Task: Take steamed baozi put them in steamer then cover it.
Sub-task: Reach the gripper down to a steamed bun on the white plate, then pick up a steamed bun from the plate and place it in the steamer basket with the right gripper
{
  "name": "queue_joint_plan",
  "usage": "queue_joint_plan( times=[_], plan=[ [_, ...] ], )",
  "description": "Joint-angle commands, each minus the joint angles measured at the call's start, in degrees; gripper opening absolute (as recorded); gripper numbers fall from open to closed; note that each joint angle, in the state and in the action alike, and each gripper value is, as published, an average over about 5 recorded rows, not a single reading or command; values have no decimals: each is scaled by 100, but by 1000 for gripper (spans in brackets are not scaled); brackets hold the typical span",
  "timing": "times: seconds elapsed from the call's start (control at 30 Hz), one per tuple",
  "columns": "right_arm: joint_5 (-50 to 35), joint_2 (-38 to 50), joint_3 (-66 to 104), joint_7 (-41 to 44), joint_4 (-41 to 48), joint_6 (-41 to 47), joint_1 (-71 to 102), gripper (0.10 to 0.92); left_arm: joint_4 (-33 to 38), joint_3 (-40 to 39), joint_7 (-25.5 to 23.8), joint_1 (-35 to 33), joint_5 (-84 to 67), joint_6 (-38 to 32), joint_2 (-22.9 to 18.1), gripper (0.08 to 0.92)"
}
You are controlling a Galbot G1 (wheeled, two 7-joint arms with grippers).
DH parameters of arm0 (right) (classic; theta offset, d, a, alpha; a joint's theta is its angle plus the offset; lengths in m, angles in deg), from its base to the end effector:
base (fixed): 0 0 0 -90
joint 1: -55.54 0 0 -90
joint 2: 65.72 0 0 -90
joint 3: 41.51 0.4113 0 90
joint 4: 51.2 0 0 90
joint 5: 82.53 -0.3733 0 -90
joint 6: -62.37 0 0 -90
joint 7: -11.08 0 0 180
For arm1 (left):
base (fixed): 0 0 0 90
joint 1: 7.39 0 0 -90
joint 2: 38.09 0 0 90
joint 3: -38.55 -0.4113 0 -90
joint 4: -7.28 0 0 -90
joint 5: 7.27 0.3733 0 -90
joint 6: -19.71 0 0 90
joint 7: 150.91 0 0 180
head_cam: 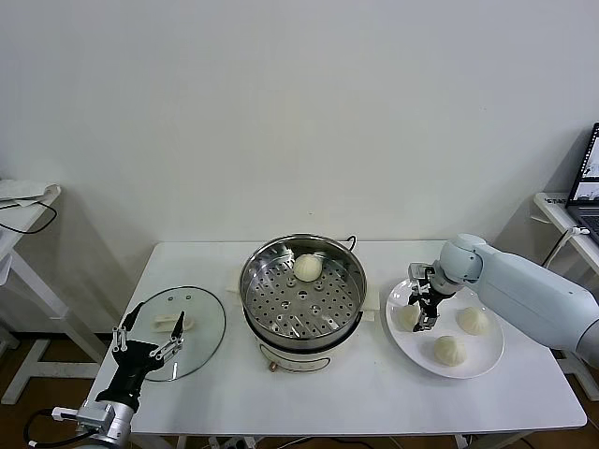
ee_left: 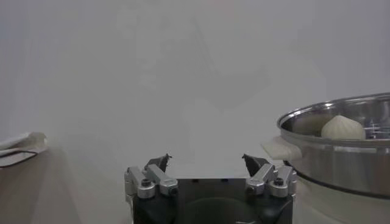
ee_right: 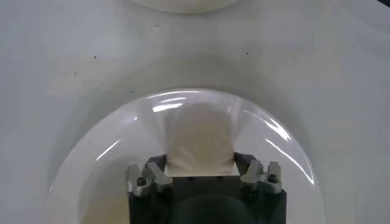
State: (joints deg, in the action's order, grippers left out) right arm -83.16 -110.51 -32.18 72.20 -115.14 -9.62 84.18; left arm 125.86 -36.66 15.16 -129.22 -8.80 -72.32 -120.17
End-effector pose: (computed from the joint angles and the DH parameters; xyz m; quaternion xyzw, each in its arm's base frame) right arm 0.5879 -0.1752 -0.2591 0.4858 -0.5682 0.4865 0.4521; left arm 0.1538 0.1150 -0.3532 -0.0459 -0.9927 -0.1110 0.0142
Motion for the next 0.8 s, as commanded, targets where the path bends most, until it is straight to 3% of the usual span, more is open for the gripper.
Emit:
queue_joint_plan(
  times=[0.03,0.33,0.8],
  plan=[
    [28,-9,6,13,13,-7,1,696,13,2,3,2,0,7,-3,823],
    [-261,345,-277,198,-298,42,-444,687,44,0,10,-15,3,5,-18,823],
    [-2099,1333,-2639,335,-2045,508,-3606,687,80,-44,33,-30,50,10,-6,823]
  ],
)
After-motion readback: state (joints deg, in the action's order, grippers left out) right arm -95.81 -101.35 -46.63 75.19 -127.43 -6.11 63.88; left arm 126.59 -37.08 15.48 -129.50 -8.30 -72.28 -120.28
